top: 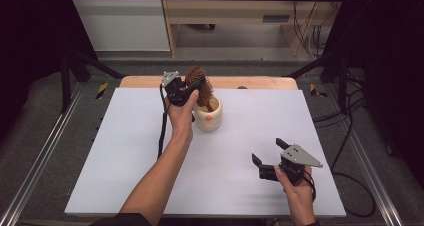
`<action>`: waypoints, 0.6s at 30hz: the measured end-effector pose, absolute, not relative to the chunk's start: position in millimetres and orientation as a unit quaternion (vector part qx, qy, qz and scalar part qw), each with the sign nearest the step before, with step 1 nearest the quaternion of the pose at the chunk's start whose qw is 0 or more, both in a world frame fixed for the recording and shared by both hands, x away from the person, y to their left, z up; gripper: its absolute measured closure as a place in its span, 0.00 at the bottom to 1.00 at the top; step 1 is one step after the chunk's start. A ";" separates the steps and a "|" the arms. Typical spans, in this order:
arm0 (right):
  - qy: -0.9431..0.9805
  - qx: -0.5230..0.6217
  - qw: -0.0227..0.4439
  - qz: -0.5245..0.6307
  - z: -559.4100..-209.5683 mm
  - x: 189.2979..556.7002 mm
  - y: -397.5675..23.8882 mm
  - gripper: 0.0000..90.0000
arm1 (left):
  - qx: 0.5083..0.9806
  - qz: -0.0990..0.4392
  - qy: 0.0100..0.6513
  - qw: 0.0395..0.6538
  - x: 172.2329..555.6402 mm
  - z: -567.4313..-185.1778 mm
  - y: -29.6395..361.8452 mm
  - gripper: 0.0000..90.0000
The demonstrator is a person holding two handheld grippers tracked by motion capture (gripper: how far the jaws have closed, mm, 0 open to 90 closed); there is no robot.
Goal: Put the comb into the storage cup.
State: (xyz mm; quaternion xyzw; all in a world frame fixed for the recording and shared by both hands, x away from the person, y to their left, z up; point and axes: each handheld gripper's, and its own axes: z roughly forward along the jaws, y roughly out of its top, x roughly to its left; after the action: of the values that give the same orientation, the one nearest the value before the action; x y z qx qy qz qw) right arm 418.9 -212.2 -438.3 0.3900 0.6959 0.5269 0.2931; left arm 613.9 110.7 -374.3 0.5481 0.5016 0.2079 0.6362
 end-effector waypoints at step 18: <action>0.696 0.391 0.286 0.530 -438.5 419.3 -211.7 0.04 | 0.543 0.202 0.504 0.641 613.6 -376.9 115.9 0.55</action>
State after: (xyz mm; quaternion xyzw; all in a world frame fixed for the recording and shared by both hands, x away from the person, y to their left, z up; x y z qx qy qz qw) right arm 419.3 -211.7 -438.5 0.3906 0.6961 0.5299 0.2864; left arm 613.6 115.9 -376.9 0.5427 0.5043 0.2015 0.6407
